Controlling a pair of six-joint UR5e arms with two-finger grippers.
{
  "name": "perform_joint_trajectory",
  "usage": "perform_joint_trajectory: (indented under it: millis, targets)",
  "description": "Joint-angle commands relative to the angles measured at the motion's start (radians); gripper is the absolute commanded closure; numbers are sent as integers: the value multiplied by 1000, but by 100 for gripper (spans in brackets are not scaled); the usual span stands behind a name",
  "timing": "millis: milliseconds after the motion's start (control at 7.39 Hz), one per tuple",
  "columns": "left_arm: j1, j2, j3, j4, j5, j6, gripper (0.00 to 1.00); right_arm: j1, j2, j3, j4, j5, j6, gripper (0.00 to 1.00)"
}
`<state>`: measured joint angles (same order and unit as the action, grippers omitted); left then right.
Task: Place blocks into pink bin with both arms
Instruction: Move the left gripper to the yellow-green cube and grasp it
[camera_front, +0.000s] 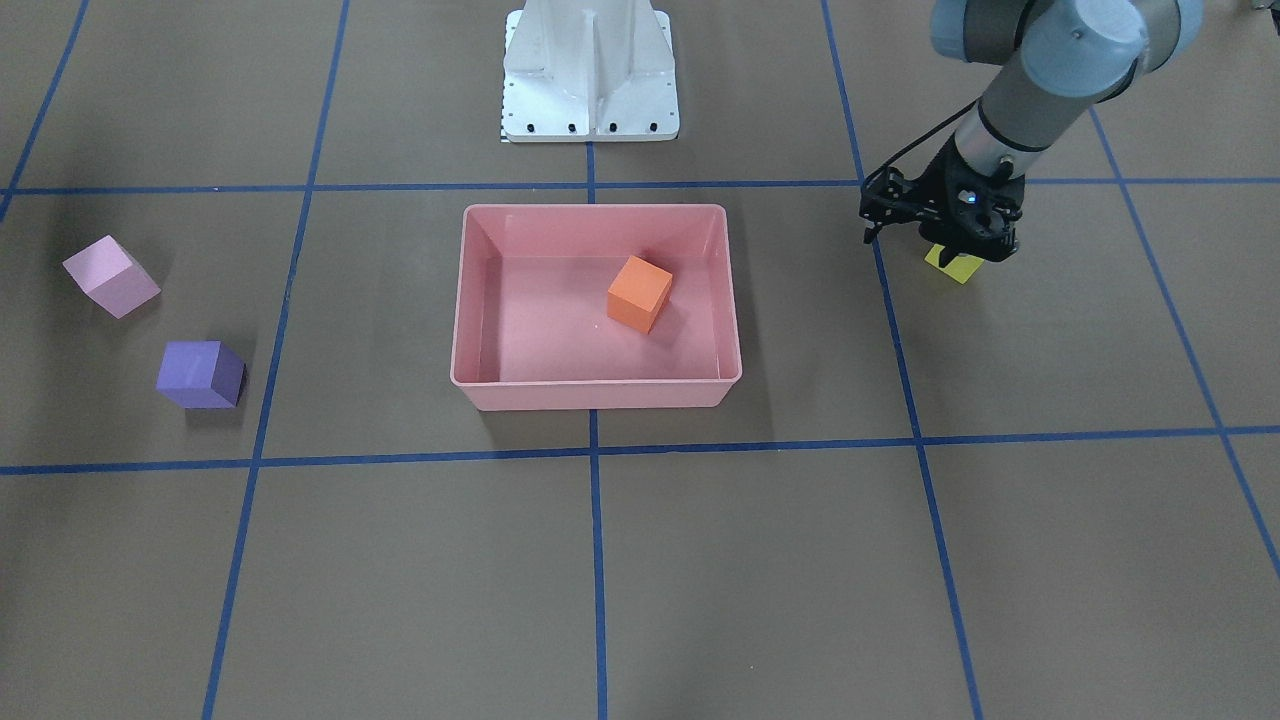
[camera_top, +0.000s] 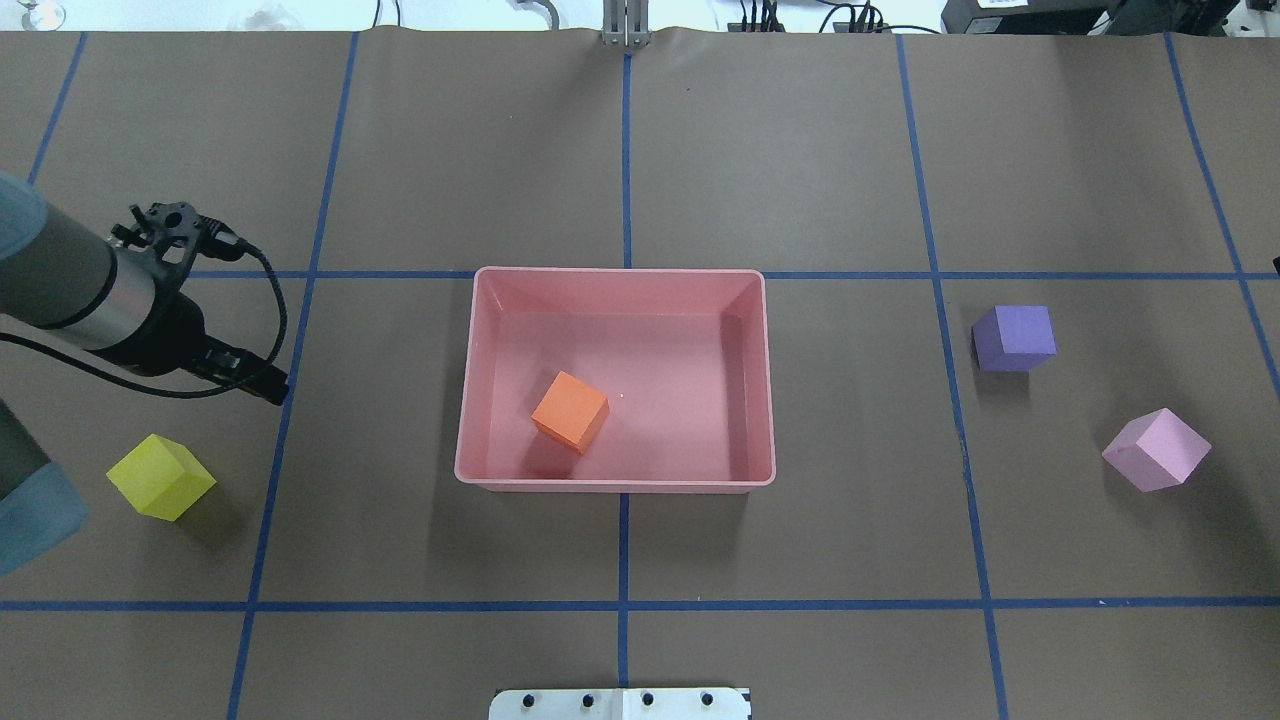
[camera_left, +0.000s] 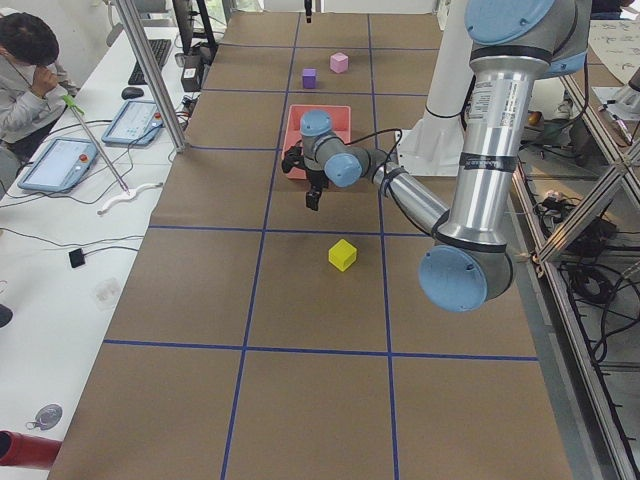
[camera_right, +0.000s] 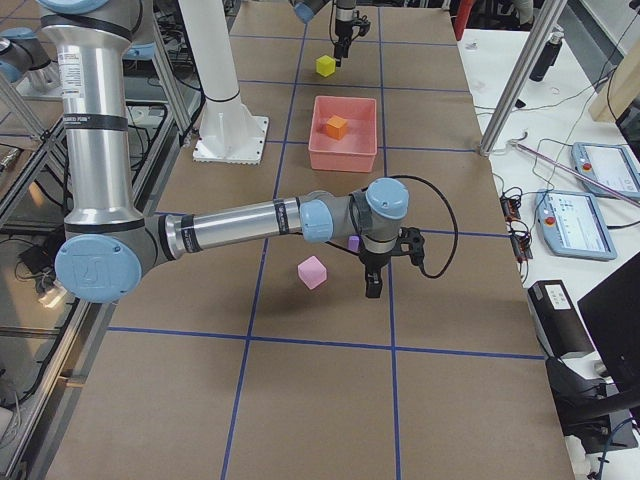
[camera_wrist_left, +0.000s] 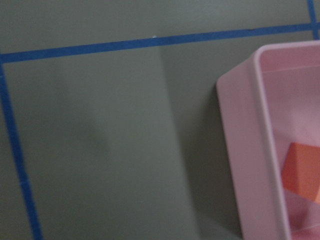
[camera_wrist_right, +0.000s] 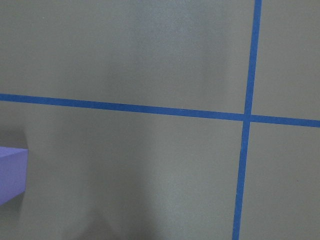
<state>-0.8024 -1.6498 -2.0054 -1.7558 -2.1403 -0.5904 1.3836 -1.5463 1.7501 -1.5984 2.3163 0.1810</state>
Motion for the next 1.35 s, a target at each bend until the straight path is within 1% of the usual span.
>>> perform_joint_trajectory:
  millis: [0,135,271,541,812,947,1082,1218]
  targets:
    - [-8,192,-4,-206,62,180,0,0,0,0,0,0,0,0]
    - [-4,262,10,-319,63,179,0,0,0,0,0,0,0,0]
    - [6,286,13,-355,65,178,0,0,0,0,0,0,0,0]
    - [46,285,26,-355,80,166,0,0,-2,0,0,0,0,0]
    - [96,281,53,-361,134,152,0,0,-5,2,0,0,2,0]
    - [127,272,66,-361,143,121,0,0,-5,2,0,0,0,0]
    - [149,262,91,-364,167,120,0,0,-5,0,0,0,2,0]
    - [166,242,118,-364,169,119,0,0,-6,0,0,0,0,0]
